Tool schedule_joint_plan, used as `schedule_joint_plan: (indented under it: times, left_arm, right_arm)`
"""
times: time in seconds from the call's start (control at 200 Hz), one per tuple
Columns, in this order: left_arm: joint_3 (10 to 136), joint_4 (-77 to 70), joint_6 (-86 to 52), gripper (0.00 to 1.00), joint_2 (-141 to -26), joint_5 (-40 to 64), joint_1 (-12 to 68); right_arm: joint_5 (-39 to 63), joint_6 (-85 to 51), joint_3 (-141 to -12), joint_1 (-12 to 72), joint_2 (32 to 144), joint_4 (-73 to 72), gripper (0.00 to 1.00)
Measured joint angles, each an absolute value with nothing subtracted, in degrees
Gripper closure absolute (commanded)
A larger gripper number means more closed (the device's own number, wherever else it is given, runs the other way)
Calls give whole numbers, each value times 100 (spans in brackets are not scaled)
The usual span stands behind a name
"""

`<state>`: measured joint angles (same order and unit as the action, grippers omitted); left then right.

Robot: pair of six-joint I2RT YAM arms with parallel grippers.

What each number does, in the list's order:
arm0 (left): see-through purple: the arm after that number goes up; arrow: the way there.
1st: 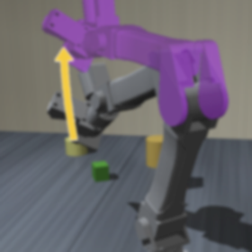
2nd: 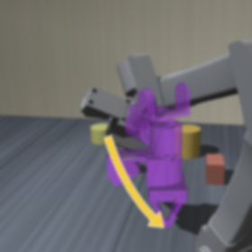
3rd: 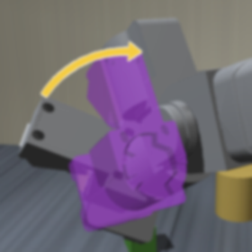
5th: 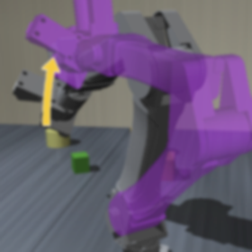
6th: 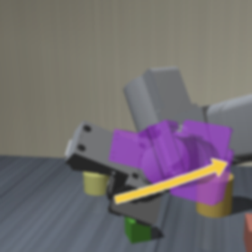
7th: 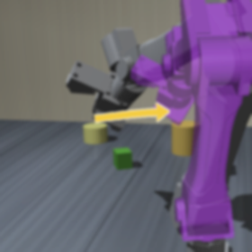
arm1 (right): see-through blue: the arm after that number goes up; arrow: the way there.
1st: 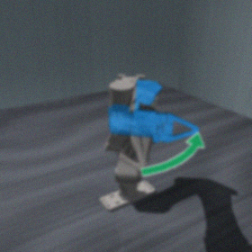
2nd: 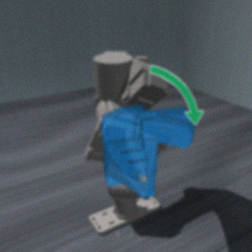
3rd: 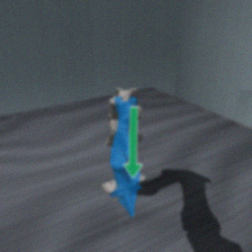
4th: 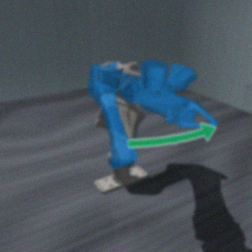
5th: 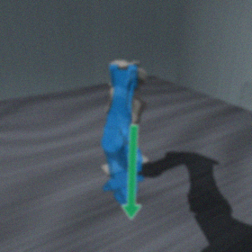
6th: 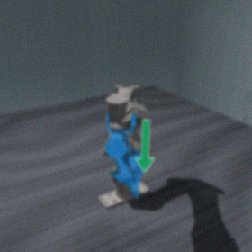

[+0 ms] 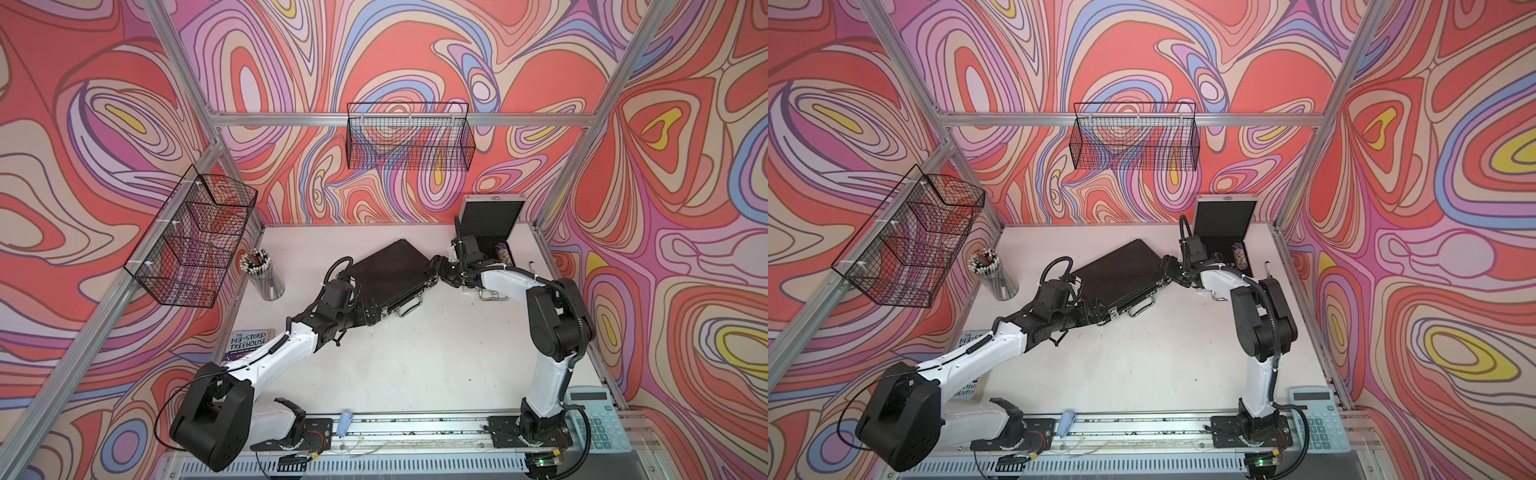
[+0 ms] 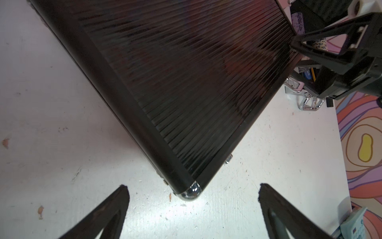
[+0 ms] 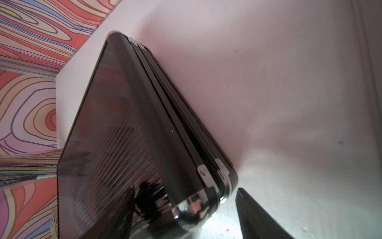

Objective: Open the poker set cases
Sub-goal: Open the case lid on the poker set case.

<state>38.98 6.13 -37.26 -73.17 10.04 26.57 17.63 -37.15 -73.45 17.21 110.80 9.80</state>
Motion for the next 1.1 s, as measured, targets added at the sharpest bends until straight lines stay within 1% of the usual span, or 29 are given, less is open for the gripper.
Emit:
schedule_joint_plan:
  times: [0.145, 0.336, 0.406, 0.571, 0.691, 0.856, 1.002, 1.102]
  left_arm:
    - [3835, 519, -3789, 2, -7343, 1020, 2657]
    - [3835, 235, -3859, 2, -7516, 1094, 2657]
    - [3839, 231, -3846, 2, -7522, 1092, 2657]
    - [4112, 471, -3520, 2, -7509, 1000, 2657]
    - [4473, 884, -3006, 1, -7325, 777, 2657]
    - [5065, 1570, -1916, 0, -6834, 43, 2891]
    - [5367, 1750, -663, 0, -6733, -1017, 3691]
    - [5365, 1747, 364, 0, -6971, -1815, 4241]
  right_arm:
    - [1883, -3909, -7338, 1691, 11144, 770, 24]
    - [2067, -4244, -7297, 1662, 11137, 416, 37]
    - [2112, -4375, -7210, 1647, 11109, 325, 40]
    - [2191, -4681, -7011, 1629, 11045, 1, 46]
    - [2237, -4915, -6899, 1605, 11002, -204, 50]
    - [2239, -5218, -6954, 1588, 10840, -325, 59]
    - [2263, -5583, -7273, 1588, 10785, -351, 65]
    - [2281, -5782, -7389, 1588, 10785, -311, 68]
